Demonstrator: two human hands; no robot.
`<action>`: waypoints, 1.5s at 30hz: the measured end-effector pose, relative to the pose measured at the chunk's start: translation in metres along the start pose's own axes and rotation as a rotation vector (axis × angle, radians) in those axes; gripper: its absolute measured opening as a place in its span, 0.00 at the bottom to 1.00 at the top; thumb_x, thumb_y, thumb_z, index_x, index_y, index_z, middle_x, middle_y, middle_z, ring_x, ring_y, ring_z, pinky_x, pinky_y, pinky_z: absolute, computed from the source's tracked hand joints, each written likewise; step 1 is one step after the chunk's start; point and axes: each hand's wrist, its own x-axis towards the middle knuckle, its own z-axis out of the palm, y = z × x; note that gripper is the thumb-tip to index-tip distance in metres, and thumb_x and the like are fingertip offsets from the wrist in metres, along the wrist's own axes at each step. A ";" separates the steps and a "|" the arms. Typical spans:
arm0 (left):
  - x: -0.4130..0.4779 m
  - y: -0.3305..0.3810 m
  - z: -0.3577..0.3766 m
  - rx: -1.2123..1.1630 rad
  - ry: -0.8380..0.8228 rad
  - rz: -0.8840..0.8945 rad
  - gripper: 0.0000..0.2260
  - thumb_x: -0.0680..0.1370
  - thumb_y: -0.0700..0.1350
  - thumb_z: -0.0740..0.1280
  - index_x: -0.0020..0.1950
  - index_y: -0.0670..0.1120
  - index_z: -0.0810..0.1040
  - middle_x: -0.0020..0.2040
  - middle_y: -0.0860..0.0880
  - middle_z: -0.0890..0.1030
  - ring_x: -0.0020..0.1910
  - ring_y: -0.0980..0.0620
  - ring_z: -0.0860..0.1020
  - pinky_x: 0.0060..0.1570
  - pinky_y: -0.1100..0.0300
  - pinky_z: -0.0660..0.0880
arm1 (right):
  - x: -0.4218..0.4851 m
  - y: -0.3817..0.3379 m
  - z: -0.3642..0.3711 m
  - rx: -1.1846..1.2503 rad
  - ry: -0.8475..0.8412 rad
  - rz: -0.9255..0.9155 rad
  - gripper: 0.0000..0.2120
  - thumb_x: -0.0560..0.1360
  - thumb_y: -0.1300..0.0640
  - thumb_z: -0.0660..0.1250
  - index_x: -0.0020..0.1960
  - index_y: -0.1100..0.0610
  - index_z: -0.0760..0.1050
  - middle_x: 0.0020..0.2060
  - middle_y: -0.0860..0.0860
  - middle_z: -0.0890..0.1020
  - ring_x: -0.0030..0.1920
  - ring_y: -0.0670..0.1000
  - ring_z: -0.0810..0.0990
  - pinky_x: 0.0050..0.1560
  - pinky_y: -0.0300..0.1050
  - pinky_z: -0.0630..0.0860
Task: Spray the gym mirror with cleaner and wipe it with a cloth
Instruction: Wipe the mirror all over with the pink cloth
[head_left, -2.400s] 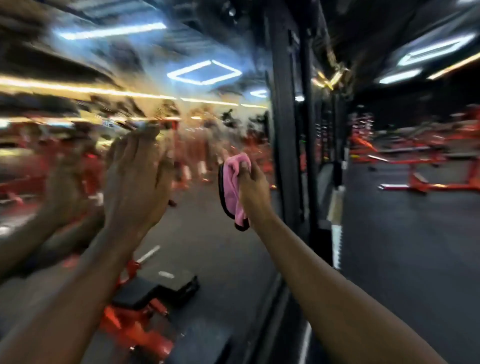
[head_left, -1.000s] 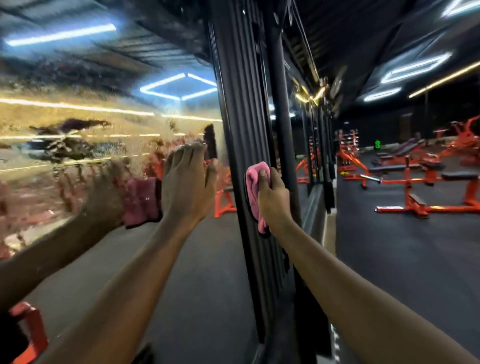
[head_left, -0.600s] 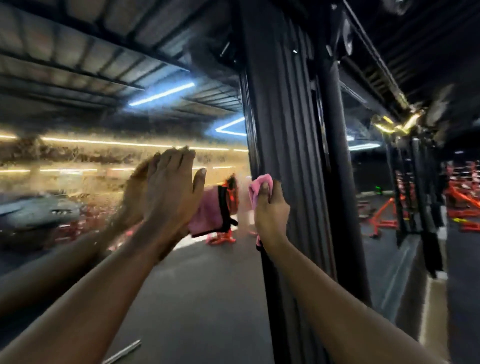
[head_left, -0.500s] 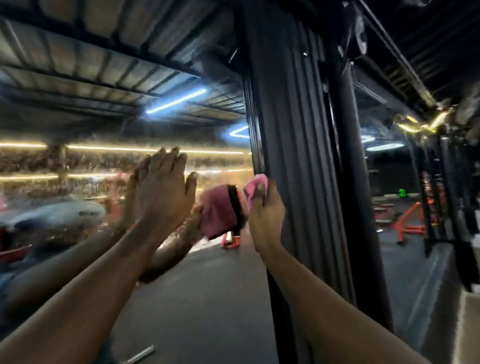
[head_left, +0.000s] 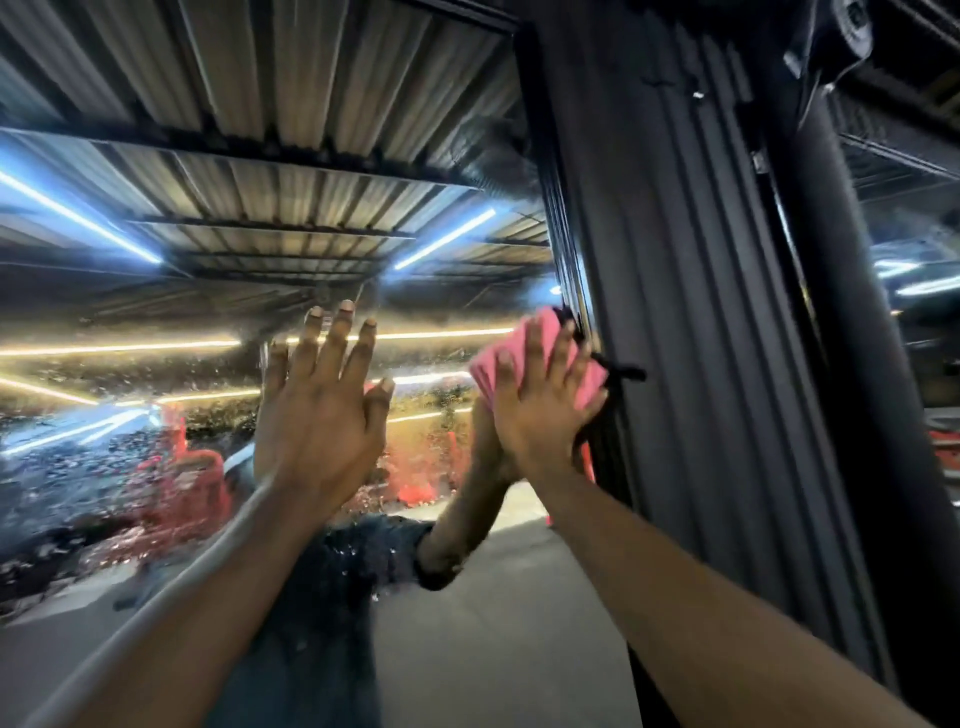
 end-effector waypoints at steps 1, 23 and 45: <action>-0.001 0.000 0.000 -0.003 0.005 -0.002 0.28 0.85 0.56 0.49 0.83 0.46 0.60 0.84 0.44 0.59 0.83 0.41 0.55 0.78 0.36 0.58 | 0.022 -0.016 0.002 0.014 -0.007 -0.051 0.31 0.83 0.32 0.41 0.84 0.38 0.46 0.85 0.51 0.48 0.84 0.57 0.46 0.76 0.76 0.42; -0.004 -0.009 0.003 0.008 -0.008 0.018 0.28 0.84 0.55 0.46 0.84 0.49 0.57 0.85 0.47 0.57 0.84 0.46 0.53 0.81 0.46 0.50 | -0.019 -0.015 -0.009 -0.007 -0.045 -0.498 0.31 0.85 0.40 0.46 0.85 0.45 0.43 0.84 0.50 0.40 0.84 0.56 0.38 0.79 0.70 0.36; -0.020 -0.077 -0.026 0.034 0.096 -0.157 0.27 0.83 0.55 0.53 0.81 0.46 0.64 0.81 0.43 0.64 0.80 0.40 0.60 0.80 0.38 0.51 | -0.114 0.004 -0.020 -0.029 -0.229 -0.816 0.30 0.84 0.38 0.46 0.85 0.42 0.47 0.85 0.49 0.42 0.84 0.56 0.39 0.79 0.70 0.37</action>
